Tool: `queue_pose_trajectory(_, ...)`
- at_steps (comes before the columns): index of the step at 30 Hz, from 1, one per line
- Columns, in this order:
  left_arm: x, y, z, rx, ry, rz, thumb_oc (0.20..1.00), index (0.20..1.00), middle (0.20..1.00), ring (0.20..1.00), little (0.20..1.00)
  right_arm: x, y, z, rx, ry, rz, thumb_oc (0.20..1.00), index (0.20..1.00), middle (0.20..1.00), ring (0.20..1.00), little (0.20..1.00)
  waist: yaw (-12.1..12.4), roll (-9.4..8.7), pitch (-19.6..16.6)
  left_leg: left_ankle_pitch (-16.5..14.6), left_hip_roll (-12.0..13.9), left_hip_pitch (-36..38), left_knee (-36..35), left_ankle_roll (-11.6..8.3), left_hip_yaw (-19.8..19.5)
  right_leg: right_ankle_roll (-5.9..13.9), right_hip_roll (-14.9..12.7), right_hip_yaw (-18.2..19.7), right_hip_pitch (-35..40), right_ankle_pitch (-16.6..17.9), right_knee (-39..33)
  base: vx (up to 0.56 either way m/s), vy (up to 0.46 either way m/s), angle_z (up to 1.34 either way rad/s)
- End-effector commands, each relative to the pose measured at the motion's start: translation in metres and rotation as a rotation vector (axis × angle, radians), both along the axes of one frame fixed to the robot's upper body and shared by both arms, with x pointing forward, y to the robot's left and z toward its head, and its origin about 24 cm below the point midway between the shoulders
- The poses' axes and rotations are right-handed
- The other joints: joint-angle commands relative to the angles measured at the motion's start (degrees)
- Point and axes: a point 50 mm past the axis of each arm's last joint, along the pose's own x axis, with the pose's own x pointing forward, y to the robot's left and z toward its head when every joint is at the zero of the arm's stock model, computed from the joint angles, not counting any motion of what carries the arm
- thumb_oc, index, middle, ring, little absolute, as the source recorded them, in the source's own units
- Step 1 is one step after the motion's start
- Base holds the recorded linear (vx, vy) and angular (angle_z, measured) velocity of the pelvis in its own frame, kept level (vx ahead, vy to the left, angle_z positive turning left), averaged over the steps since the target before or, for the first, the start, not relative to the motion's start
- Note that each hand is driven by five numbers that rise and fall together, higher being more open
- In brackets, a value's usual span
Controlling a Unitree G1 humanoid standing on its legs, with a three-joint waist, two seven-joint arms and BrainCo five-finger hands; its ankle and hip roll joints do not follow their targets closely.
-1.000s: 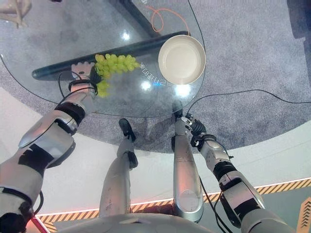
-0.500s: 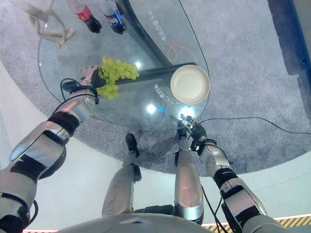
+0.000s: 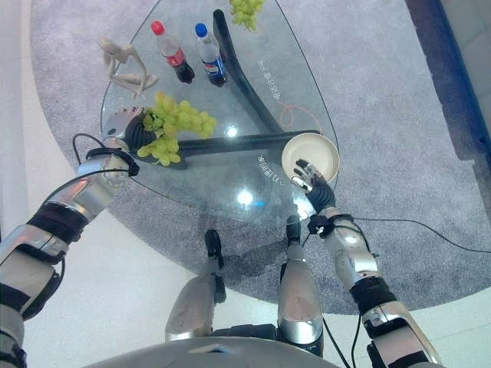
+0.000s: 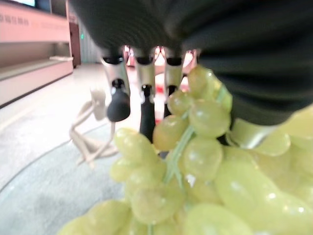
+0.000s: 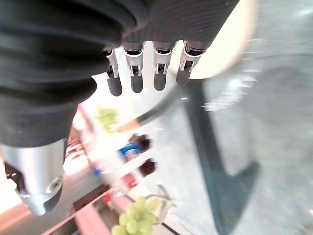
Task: Pick up fruits into the plate
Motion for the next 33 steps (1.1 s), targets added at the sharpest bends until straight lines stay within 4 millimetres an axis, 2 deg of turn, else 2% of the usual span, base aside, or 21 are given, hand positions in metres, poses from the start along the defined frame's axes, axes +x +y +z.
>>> queue_pose_trajectory(1, -0.009, 0.015, 0.014, 0.119, 0.004, -0.022, 0.200, 0.200, 0.200, 0.200, 0.200, -0.009, -0.013, 0.016, -0.164, -0.067, 0.070, 1.000, 1.000, 1.000, 1.000, 1.000, 0.81, -0.24, -10.06, -6.99, -3.20, 1.82, 1.22, 1.54, 1.54, 1.00, 0.74, -1.32, 0.83, -5.85, 4.68, 0.05, -0.012, 0.00)
queue_pose_trajectory(2, -0.009, 0.015, 0.014, 0.119, 0.004, -0.022, 0.200, 0.200, 0.200, 0.200, 0.200, -0.009, -0.013, 0.016, -0.164, -0.067, 0.070, 1.000, 1.000, 1.000, 1.000, 1.000, 0.81, -0.24, -10.06, -6.99, -3.20, 1.82, 1.22, 1.54, 1.54, 1.00, 0.74, -1.32, 0.83, -5.85, 4.68, 0.08, -0.013, 0.01)
queue_pose_trajectory(4, -0.019, 0.017, 0.021, 0.187, 0.049, -0.075, 0.200, 0.200, 0.200, 0.200, 0.200, -0.008, -0.032, 0.043, -0.337, -0.107, 0.085, 1.000, 1.000, 1.000, 1.000, 1.000, 1.35, -0.53, -12.67, -7.61, -3.16, 4.11, 1.03, 1.55, 1.63, 1.28, 0.54, -2.05, 3.60, -5.86, 3.70, 0.17, -0.014, -0.02)
queue_pose_trajectory(6, -0.025, 0.014, 0.028, 0.230, 0.065, -0.116, 0.200, 0.200, 0.200, 0.200, 0.200, -0.008, -0.040, 0.057, -0.431, -0.117, 0.099, 1.000, 1.000, 1.000, 1.000, 1.000, 1.71, -0.68, -14.41, -8.01, -3.17, 5.40, 0.96, 1.61, 1.59, 1.38, 0.45, -2.36, 5.25, -6.02, 3.17, 0.16, -0.001, 0.01)
queue_pose_trajectory(8, -0.027, 0.012, 0.029, 0.249, 0.069, -0.135, 0.200, 0.200, 0.200, 0.200, 0.200, -0.008, -0.041, 0.062, -0.468, -0.124, 0.111, 1.000, 1.000, 1.000, 1.000, 1.000, 1.78, -0.71, -14.97, -8.17, -3.14, 5.87, 0.92, 1.59, 1.61, 1.43, 0.42, -2.52, 5.82, -6.09, 2.96, 0.12, 0.005, 0.03)
queue_pose_trajectory(9, -0.032, 0.006, 0.035, 0.314, 0.077, -0.191, 0.200, 0.200, 0.200, 0.200, 0.200, -0.009, -0.046, 0.074, -0.544, -0.123, 0.142, 1.000, 1.000, 1.000, 1.000, 1.000, 2.06, -0.88, -16.79, -8.59, -3.12, 7.19, 0.74, 1.64, 1.59, 1.40, 0.46, -2.84, 7.51, -6.30, 2.38, 0.16, 0.014, 0.04)
queue_pose_trajectory(14, -0.038, -0.014, 0.047, 0.405, 0.080, -0.311, 0.200, 0.200, 0.200, 0.200, 0.200, -0.005, -0.043, 0.092, -0.633, -0.124, 0.216, 1.000, 1.000, 1.000, 1.000, 1.000, 2.63, -1.34, -19.09, -9.42, -3.21, 9.37, 0.44, 1.85, 1.35, 1.42, 0.35, -3.83, 10.50, -6.71, 1.34, 0.09, 0.003, 0.07)
queue_pose_trajectory(15, -0.040, -0.023, 0.051, 0.440, 0.074, -0.361, 0.200, 0.200, 0.200, 0.200, 0.200, -0.004, -0.038, 0.097, -0.632, -0.113, 0.266, 1.000, 1.000, 1.000, 1.000, 1.000, 2.83, -1.51, -19.89, -9.66, -3.26, 10.04, 0.33, 1.93, 1.16, 1.45, 0.31, -4.15, 11.48, -6.89, 1.08, 0.08, -0.010, 0.03)
queue_pose_trajectory(18, -0.043, -0.038, 0.057, 0.479, 0.064, -0.436, 0.200, 0.200, 0.200, 0.200, 0.200, -0.004, -0.031, 0.099, -0.601, -0.086, 0.328, 1.000, 1.000, 1.000, 1.000, 1.000, 3.10, -1.68, -20.74, -10.06, -3.37, 11.00, 0.28, 2.07, 0.92, 1.45, 0.23, -4.56, 12.75, -7.33, 1.01, 0.08, -0.012, 0.07)
queue_pose_trajectory(20, -0.046, -0.054, 0.061, 0.515, 0.046, -0.529, 0.200, 0.200, 0.200, 0.200, 0.200, -0.005, -0.022, 0.096, -0.532, -0.036, 0.415, 1.000, 1.000, 1.000, 1.000, 1.000, 3.58, -1.72, -21.55, -10.38, -3.51, 12.05, 0.10, 2.11, 0.56, 1.52, 0.09, -5.31, 14.15, -7.60, 0.73, 0.09, 0.003, 0.19)
queue_pose_trajectory(27, -0.058, -0.092, 0.070, 0.600, -0.005, -0.717, 0.200, 0.200, 0.200, 0.200, 0.200, -0.011, 0.004, 0.083, -0.333, 0.100, 0.605, 1.000, 1.000, 1.000, 1.000, 1.000, 4.65, -1.51, -23.15, -10.89, -3.64, 13.44, 0.08, 1.95, -0.32, 2.02, -0.70, -7.36, 16.42, -7.86, 0.29, 0.04, 0.001, 0.18)
queue_pose_trajectory(33, -0.065, -0.109, 0.076, 0.613, -0.036, -0.812, 0.200, 0.200, 0.200, 0.200, 0.200, -0.014, 0.022, 0.076, -0.203, 0.164, 0.696, 1.000, 1.000, 1.000, 1.000, 1.000, 5.15, -1.35, -23.87, -10.90, -3.64, 13.60, 0.08, 1.83, -0.56, 2.17, -1.02, -8.24, 16.91, -7.95, 0.12, 0.01, 0.003, 0.10)
